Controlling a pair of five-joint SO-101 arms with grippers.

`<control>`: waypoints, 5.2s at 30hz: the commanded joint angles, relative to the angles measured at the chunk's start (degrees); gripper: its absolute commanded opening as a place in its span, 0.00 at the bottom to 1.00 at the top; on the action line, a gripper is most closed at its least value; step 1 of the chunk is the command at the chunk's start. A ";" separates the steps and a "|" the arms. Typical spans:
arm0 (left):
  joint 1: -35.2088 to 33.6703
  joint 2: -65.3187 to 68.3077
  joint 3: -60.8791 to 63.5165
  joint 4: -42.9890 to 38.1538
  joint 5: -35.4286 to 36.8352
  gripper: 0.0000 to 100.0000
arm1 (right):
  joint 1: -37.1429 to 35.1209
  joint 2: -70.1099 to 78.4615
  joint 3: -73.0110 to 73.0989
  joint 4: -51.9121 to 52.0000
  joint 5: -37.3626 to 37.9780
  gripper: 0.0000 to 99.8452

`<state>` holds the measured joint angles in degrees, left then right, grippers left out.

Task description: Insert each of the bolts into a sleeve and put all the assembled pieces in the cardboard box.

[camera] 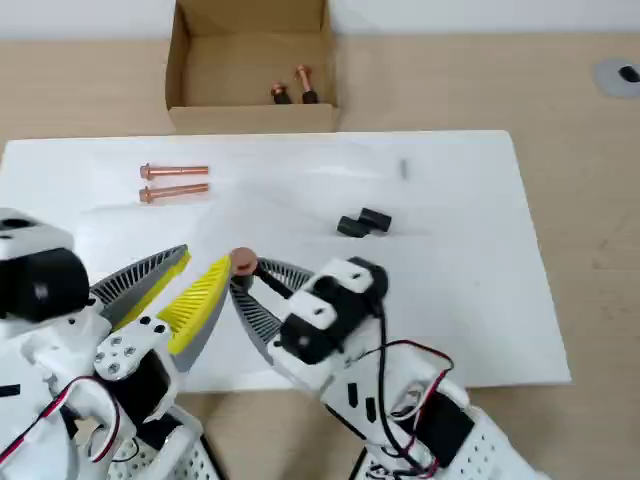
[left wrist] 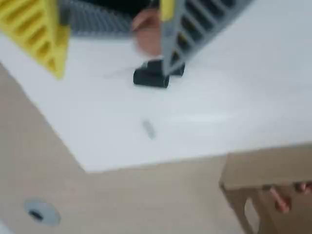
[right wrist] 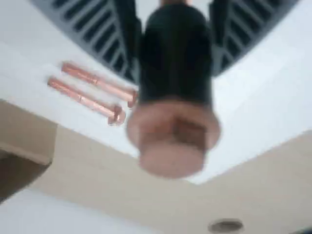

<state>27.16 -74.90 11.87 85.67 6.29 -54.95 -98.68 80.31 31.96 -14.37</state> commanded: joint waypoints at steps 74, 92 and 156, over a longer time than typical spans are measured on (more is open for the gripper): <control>-33.67 -29.67 23.38 -4.84 -19.52 0.01 | 34.51 172.18 -158.99 10.29 0.26 0.01; -33.67 -29.67 22.68 0.09 -19.52 0.01 | 32.57 172.18 -162.59 26.55 8.26 0.23; -37.54 90.15 -25.14 -19.16 55.65 0.15 | 40.92 118.46 -136.22 70.07 8.09 0.24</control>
<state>-11.25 14.68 -5.89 60.79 59.38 -16.35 22.11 -56.04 101.67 -6.64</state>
